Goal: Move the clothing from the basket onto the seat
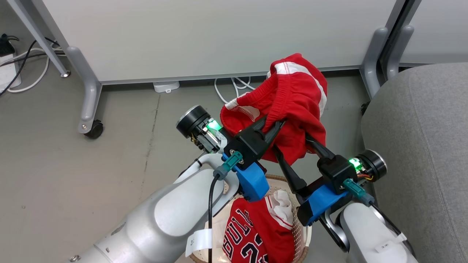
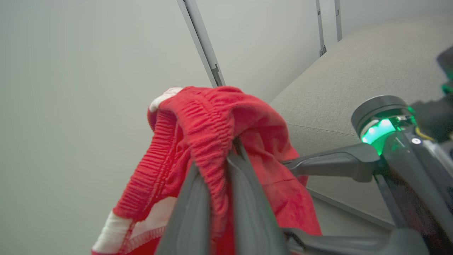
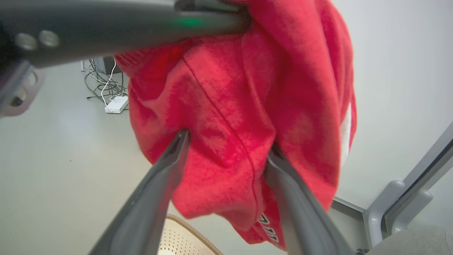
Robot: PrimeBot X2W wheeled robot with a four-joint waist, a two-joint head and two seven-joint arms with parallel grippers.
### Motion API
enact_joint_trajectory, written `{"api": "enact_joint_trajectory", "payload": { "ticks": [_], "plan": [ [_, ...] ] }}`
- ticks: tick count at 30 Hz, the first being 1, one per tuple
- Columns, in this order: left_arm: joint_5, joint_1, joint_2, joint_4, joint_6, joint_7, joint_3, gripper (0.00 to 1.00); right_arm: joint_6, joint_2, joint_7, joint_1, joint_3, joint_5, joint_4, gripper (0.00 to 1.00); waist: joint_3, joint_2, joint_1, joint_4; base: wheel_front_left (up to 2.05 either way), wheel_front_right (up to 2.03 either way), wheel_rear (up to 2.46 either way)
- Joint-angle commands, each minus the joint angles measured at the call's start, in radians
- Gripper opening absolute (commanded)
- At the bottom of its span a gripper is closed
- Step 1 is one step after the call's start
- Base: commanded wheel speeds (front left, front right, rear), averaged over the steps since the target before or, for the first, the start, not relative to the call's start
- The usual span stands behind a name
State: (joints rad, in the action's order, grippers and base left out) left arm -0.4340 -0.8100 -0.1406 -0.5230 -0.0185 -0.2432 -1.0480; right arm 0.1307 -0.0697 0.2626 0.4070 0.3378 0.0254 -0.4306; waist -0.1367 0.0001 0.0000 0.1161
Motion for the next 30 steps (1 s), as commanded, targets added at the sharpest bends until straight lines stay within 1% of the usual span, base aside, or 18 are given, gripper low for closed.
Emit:
{"api": "enact_joint_trajectory", "payload": {
  "ticks": [1, 7, 8, 9, 29, 30],
  "plan": [
    [0.003, -0.017, 0.004, 0.001, -0.002, -0.004, -0.001, 0.00, 0.000, 0.001, 0.004, 0.018, 0.000, 0.004, -0.010, 1.00, -0.002, -0.0001, 0.0000, 0.002, 0.00, 0.00, 0.00],
    [0.000, -0.027, 0.008, -0.007, -0.006, -0.007, -0.006, 0.00, 0.000, 0.011, 0.004, 0.059, 0.001, -0.002, -0.051, 1.00, -0.006, -0.0001, 0.0000, 0.008, 0.00, 0.00, 0.00],
    [-0.001, -0.029, 0.009, -0.008, -0.006, -0.008, -0.007, 0.00, 0.000, 0.012, 0.004, 0.063, 0.001, -0.007, -0.059, 0.23, -0.006, -0.0001, 0.0000, 0.009, 0.00, 0.00, 0.00],
    [-0.001, -0.029, 0.010, -0.009, -0.007, -0.008, -0.008, 0.00, 0.000, 0.013, 0.003, 0.064, 0.004, -0.015, -0.067, 0.00, -0.006, -0.0001, 0.0000, 0.009, 0.00, 0.00, 0.00],
    [-0.012, -0.032, 0.010, -0.023, -0.004, -0.016, -0.014, 0.00, 0.000, 0.019, 0.004, 0.058, 0.013, -0.038, -0.065, 0.00, -0.004, -0.0001, 0.0000, 0.007, 0.00, 0.00, 0.00],
    [-0.014, -0.032, 0.010, -0.024, 0.003, -0.016, -0.009, 0.00, 0.000, 0.019, 0.004, 0.058, 0.013, -0.039, -0.064, 0.00, -0.005, -0.0001, 0.0000, 0.007, 0.00, 0.00, 0.00]
  ]
}}
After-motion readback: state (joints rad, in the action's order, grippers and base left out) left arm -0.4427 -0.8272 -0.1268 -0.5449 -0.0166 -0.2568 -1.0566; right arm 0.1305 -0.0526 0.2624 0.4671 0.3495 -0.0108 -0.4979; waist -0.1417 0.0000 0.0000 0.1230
